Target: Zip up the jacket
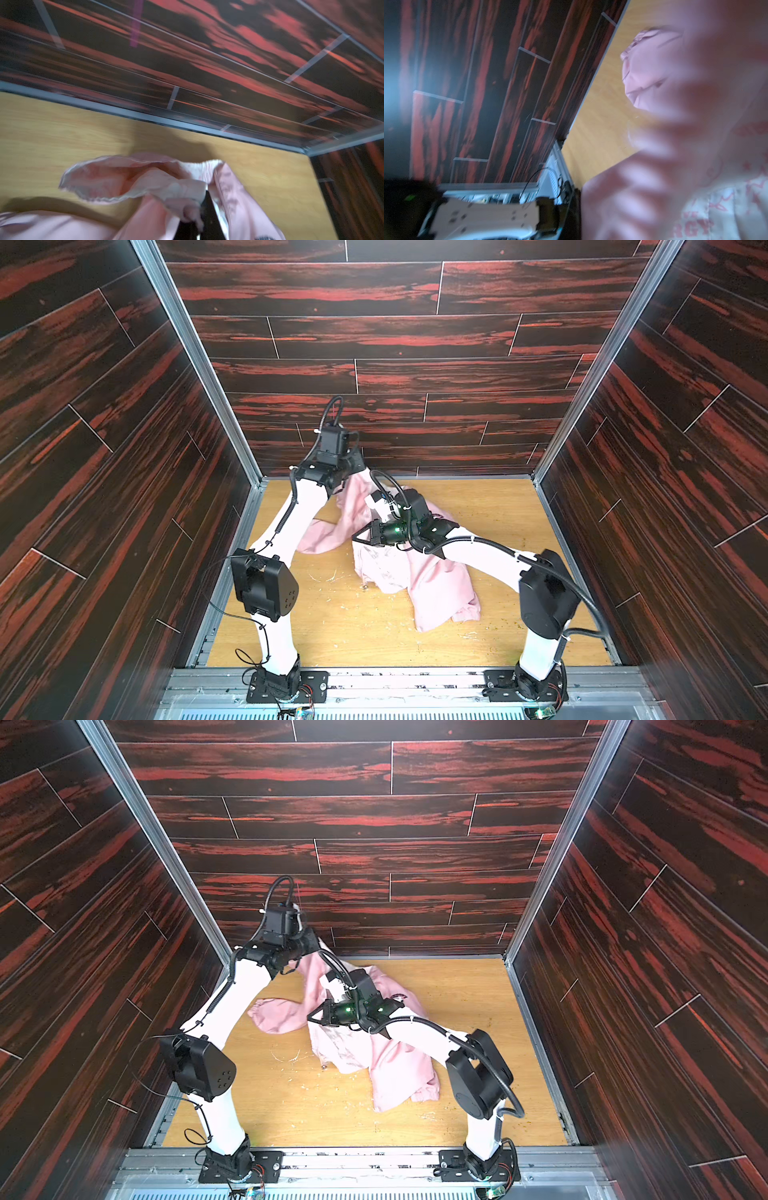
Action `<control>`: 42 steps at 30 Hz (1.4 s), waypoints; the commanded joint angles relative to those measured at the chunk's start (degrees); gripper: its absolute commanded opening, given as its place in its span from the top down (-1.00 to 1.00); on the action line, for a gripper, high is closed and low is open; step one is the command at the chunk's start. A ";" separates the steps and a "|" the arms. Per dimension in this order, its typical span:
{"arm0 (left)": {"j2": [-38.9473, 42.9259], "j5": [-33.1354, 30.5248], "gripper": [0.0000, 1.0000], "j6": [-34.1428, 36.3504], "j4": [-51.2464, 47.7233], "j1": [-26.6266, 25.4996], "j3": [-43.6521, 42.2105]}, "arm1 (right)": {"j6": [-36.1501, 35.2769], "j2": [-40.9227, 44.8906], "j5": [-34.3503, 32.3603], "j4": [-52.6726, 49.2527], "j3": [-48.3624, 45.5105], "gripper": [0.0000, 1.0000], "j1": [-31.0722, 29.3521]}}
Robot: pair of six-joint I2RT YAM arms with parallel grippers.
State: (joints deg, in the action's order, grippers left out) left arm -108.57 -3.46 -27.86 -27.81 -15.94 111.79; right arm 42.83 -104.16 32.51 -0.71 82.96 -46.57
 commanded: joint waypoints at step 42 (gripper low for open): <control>4.09 2.49 -0.79 -5.71 -2.12 -8.98 -11.99 | -1.85 24.96 -14.70 -15.61 -31.26 -0.23 18.03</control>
State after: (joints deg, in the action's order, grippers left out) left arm -111.66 0.36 -30.24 -32.97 -24.95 109.54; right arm 38.44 -80.86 21.02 -16.71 52.66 -25.41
